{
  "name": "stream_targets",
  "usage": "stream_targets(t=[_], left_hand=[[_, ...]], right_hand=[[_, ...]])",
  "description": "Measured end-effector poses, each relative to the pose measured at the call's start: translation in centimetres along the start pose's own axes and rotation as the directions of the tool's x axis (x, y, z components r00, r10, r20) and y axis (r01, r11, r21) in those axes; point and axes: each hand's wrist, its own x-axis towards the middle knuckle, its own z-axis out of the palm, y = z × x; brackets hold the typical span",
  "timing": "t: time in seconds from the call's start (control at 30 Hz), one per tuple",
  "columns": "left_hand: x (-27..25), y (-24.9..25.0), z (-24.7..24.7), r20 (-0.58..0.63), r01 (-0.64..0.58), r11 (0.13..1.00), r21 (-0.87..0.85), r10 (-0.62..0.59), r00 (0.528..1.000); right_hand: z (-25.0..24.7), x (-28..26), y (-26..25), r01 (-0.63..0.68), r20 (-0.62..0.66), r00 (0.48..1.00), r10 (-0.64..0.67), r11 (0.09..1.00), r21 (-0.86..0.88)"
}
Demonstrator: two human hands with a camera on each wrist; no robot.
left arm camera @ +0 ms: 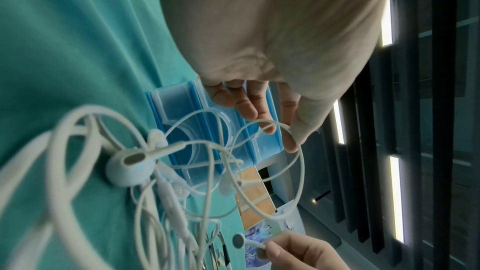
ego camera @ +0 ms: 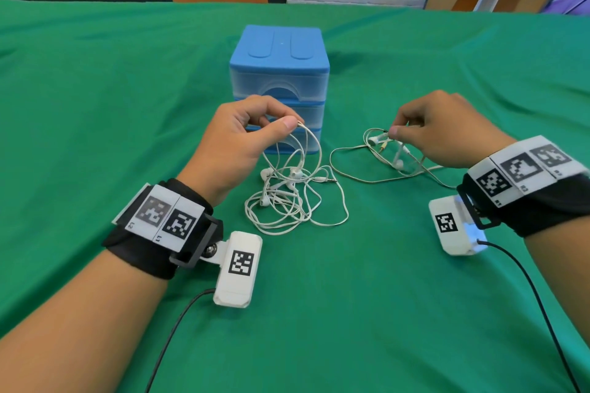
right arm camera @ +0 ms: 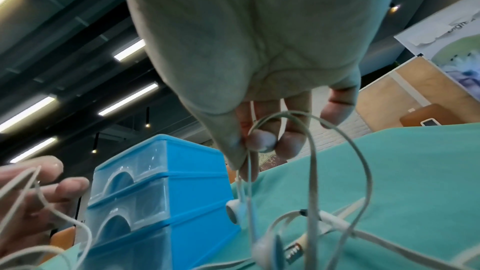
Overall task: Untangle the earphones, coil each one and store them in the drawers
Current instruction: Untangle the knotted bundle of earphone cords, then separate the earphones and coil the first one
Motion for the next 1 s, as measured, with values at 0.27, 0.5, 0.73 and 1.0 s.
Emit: stream_targets(t=[0.27, 0.5, 0.73, 1.0], left_hand=[[0.0, -0.3, 0.0, 0.009, -0.002, 1.0, -0.007, 0.003, 1.0], [-0.1, -0.3, 0.1, 0.025, 0.007, 1.0, -0.017, -0.007, 1.0], [-0.2, 0.1, 0.1, 0.061, 0.026, 0.996, -0.091, -0.02, 0.998], [0.0, 0.3, -0.9, -0.038, 0.121, 0.99, 0.078, -0.118, 0.992]], right_hand=[[-0.5, 0.5, -0.6, 0.033, -0.082, 0.996, -0.031, 0.999, 0.024], [0.5, 0.0, -0.4, 0.0, 0.218, 0.976, 0.02, 0.996, -0.091], [-0.9, -1.0, -2.0, 0.036, 0.135, 0.99, -0.034, 0.999, -0.014], [0.6, -2.2, -6.5, 0.164, 0.178, 0.958, -0.224, 0.939, 0.301]])
